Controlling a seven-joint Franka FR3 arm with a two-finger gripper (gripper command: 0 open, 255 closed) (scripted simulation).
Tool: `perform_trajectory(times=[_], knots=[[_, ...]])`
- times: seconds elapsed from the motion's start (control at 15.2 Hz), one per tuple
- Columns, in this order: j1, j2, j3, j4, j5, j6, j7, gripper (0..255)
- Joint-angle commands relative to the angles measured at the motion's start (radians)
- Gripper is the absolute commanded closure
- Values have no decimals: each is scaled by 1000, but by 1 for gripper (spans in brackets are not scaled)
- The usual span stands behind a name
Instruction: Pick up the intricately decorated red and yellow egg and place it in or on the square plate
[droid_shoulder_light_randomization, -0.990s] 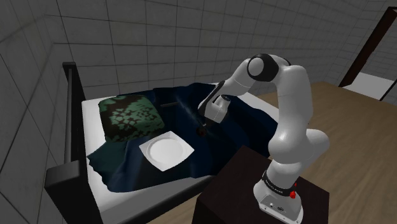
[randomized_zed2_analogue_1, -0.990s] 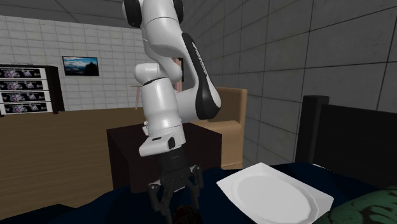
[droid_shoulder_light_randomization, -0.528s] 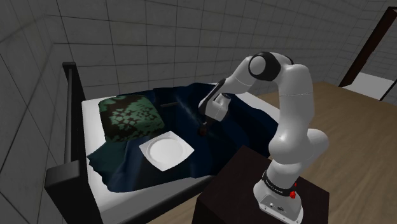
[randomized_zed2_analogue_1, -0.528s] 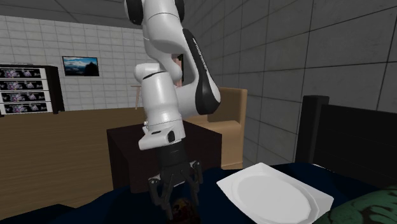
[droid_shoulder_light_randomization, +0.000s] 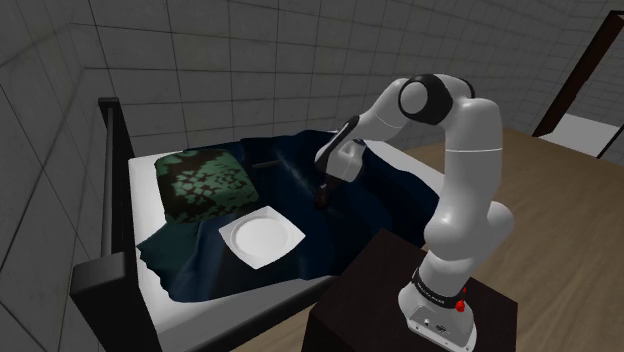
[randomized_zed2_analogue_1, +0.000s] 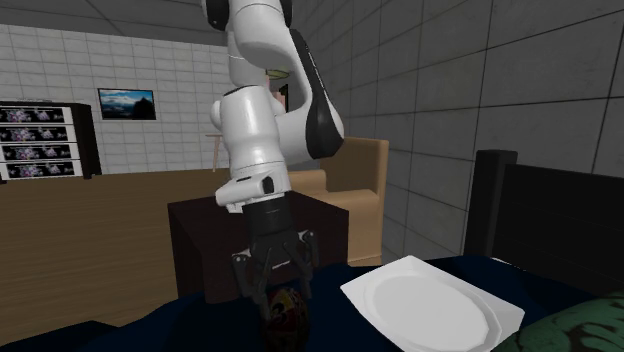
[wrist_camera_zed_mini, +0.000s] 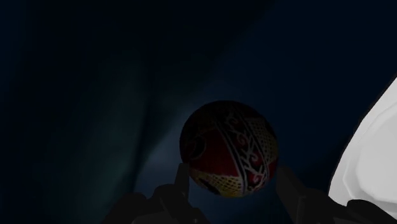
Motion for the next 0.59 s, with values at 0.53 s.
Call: perform_trajectory(times=[0.53], knots=[[104,-125,-99,-43,-105,-83,137,255]])
